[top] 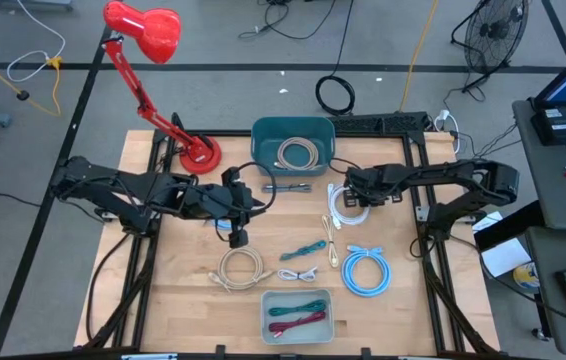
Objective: Pick & Place USB Port
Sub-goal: Put the white hdmi cable into the green bin
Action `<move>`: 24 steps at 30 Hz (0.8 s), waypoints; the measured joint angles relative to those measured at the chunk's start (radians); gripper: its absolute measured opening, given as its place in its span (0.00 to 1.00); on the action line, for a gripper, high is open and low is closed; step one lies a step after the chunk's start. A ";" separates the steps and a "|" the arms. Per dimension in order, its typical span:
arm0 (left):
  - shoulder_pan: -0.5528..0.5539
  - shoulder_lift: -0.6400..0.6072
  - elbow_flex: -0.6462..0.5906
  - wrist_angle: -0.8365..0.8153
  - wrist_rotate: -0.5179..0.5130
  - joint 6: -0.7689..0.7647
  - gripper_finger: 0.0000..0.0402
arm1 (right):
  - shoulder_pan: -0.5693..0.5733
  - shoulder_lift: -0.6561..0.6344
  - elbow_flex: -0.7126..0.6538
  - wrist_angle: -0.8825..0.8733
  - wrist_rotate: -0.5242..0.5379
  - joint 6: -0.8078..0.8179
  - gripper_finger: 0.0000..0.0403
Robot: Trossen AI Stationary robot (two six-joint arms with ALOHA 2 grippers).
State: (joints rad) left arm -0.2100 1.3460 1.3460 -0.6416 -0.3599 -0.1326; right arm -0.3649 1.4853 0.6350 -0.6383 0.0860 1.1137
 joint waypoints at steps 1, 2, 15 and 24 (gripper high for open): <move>0.000 0.000 0.000 0.000 0.000 0.000 0.19 | 0.000 -0.004 0.000 0.001 -0.002 0.000 0.08; 0.000 0.000 0.000 0.000 0.000 0.000 0.19 | 0.000 -0.009 0.000 0.006 -0.003 0.001 0.09; 0.003 0.000 0.000 0.000 -0.008 0.009 0.19 | 0.002 -0.210 -0.002 0.003 -0.018 0.051 0.08; 0.021 0.000 0.000 0.001 -0.008 0.013 0.19 | 0.003 -0.342 0.011 -0.001 -0.046 0.051 0.07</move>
State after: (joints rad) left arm -0.1890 1.3460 1.3460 -0.6407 -0.3679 -0.1200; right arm -0.3620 1.1430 0.6461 -0.6395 0.0398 1.1652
